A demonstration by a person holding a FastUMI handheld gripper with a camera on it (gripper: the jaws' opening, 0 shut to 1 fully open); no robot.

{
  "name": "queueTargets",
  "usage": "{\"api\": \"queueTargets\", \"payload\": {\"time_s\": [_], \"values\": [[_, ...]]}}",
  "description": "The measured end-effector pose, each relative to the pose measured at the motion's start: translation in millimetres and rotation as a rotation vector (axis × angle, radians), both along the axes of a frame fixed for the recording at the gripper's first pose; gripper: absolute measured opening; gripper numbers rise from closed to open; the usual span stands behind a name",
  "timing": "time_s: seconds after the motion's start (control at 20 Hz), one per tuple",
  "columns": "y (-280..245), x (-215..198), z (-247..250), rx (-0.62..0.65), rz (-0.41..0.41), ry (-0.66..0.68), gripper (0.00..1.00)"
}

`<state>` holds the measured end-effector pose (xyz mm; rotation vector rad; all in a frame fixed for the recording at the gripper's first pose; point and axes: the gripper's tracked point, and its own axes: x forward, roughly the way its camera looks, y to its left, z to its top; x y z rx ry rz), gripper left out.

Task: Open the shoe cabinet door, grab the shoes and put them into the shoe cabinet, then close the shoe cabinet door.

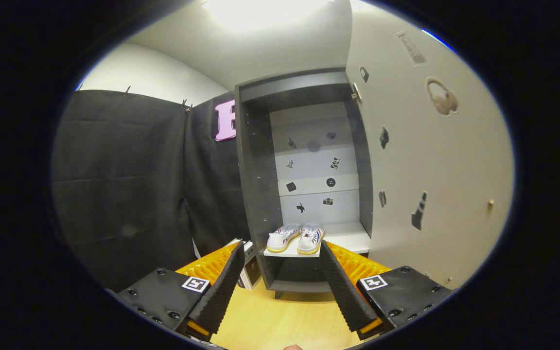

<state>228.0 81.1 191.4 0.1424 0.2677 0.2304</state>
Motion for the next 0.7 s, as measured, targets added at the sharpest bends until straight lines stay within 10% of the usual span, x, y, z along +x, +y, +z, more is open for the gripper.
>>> {"api": "queueTargets", "payload": {"time_s": [0.7], "values": [[-117, -108, 49, 0.040, 0.037, -0.019, 0.97]]}}
